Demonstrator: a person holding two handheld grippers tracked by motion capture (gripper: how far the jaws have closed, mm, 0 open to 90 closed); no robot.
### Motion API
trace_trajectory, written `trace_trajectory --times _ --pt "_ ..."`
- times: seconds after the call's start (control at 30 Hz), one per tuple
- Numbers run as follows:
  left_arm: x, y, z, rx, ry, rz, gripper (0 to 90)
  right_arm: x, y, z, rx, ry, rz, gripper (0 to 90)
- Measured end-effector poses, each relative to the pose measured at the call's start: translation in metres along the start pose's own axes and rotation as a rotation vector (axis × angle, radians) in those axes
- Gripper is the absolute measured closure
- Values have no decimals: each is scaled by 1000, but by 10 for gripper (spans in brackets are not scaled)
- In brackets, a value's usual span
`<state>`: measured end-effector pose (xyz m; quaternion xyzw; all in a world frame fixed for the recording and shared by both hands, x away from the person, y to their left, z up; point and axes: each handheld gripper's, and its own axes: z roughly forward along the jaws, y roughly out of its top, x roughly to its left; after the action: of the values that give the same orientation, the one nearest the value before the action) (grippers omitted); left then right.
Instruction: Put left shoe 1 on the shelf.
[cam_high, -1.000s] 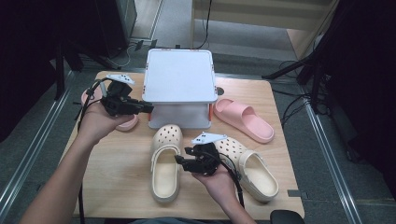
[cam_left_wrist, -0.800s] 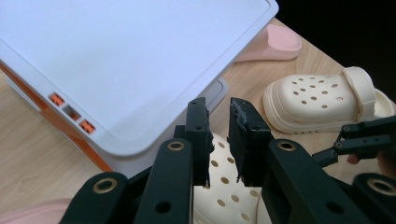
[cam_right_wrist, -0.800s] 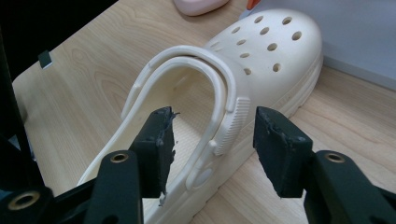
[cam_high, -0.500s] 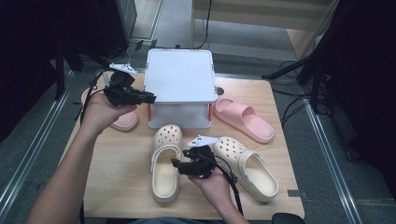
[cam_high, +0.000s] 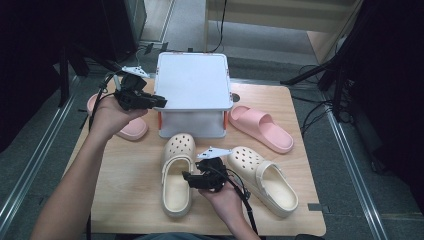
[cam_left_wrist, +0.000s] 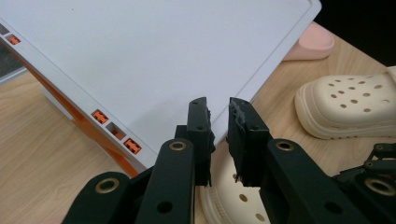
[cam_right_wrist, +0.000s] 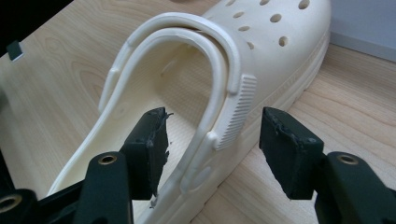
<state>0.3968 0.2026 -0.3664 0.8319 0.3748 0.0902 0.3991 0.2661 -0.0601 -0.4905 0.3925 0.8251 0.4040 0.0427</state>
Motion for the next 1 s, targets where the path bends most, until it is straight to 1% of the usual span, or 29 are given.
trace_trajectory --times 0.07,0.2,0.27,0.33,0.37,0.4,0.5,0.53,0.6,0.67,0.8,0.83,0.9,1.0 --pt "2 0 3 10 7 4 795 -1 0 3 0 -1 14 423" --pt "5 1 6 17 23 -2 796 -2 0 10 -2 -12 36 426" --pt "6 1 8 30 39 3 797 -2 2 15 3 -23 33 429" --pt "8 1 10 36 45 5 799 -1 4 19 6 -28 36 443" --pt "8 1 10 36 45 5 801 0 4 21 11 -41 39 455" --pt "8 1 10 27 40 1 802 0 5 23 8 -52 25 471" --pt "11 1 11 23 28 0 808 -2 6 26 15 -64 30 501" --pt "12 1 11 19 27 -3 810 -2 6 26 13 -61 40 510" --pt "12 1 12 14 30 4 811 -3 6 26 11 -64 42 529" --pt "11 1 13 12 31 10 815 -4 6 25 14 -63 49 567" --pt "11 1 13 9 22 6 815 -5 10 25 19 -65 58 651" --pt "11 1 13 9 21 7 815 -6 11 24 20 -65 66 682" --pt "12 0 13 9 19 6 815 -7 13 24 25 -49 89 729" --pt "12 0 13 11 21 11 815 -8 17 24 28 -58 85 760"
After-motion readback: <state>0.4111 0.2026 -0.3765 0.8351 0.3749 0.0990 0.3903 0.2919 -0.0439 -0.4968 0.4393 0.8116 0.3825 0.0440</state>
